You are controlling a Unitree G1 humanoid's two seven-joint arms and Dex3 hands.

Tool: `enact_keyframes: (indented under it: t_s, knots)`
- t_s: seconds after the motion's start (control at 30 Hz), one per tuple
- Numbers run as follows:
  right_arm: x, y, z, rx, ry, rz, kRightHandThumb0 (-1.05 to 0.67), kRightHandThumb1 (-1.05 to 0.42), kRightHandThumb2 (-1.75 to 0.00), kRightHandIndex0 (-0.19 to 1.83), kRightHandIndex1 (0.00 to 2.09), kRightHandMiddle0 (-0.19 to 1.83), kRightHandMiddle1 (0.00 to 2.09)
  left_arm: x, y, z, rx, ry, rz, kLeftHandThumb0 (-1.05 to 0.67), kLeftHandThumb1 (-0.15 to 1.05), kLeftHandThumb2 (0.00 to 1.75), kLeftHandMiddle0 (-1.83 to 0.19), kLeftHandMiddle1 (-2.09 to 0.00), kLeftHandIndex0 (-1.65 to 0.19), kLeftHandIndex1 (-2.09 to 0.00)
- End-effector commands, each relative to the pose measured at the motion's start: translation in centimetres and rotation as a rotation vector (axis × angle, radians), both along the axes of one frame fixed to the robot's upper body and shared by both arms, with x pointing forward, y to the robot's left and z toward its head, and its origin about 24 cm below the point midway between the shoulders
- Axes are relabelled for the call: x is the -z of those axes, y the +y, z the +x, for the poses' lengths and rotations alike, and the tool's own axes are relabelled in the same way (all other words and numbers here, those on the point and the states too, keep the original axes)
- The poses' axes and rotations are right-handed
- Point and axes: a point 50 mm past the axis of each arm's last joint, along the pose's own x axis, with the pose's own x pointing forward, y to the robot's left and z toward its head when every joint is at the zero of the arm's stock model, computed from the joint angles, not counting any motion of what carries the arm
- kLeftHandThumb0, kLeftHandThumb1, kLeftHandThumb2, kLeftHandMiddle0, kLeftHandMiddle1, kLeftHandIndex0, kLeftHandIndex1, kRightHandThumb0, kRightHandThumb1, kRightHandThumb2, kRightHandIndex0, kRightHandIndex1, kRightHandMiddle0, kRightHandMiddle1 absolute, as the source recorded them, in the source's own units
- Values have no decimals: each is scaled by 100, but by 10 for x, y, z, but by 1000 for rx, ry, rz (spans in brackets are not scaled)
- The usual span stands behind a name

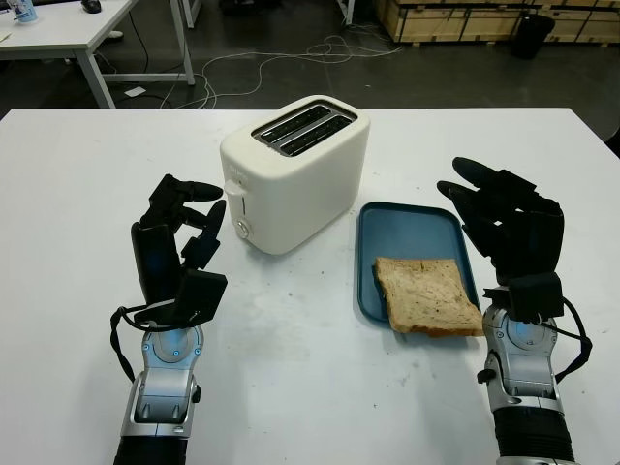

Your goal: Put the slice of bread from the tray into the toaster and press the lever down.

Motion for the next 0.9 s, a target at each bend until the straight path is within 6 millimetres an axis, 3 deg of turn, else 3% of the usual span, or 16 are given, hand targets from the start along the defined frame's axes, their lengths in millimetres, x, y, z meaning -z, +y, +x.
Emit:
enact_keyframes:
  t_s: [0.0, 0.27, 0.4, 0.47, 0.57, 0.67, 0.87]
  knots:
    - [-3, 1, -1, -3, -8, 3, -35, -92, -12, 114, 0, 100, 0, -3, -1, 1, 11, -21, 5, -46, 92, 34, -64, -161, -57, -125]
    - [-1, 0, -1, -2, 4, -20, -35, -92, -12, 115, 0, 100, 0, -2, -2, 0, 21, -24, -3, -46, 92, 35, -64, -160, -57, -124]
    - [-1, 0, -6, -7, 22, -127, -34, -92, -10, 113, 0, 99, 0, -2, -1, 0, 15, -25, 4, -45, 92, 34, -65, -161, -57, -123]
    - [-2, -2, -13, -1, 21, -245, -36, -91, -6, 108, 0, 95, 0, -2, 0, 0, 12, -21, 3, -45, 92, 34, -65, -161, -57, -123]
    - [-3, -5, -32, -15, 10, -577, -43, -89, -2, 95, 0, 82, 0, -1, 0, 0, 19, -18, -2, -45, 92, 34, -64, -161, -57, -123]
    - [0, -7, -54, -53, 40, -845, -60, -84, -1, 72, 0, 65, 0, -1, 0, 0, 24, -15, -8, -46, 92, 35, -62, -160, -56, -122]
    - [10, -7, -79, -117, 113, -1073, -69, -85, -1, 41, 0, 41, 0, -3, -1, 2, 27, -13, 2, -48, 92, 35, -62, -160, -56, -122]
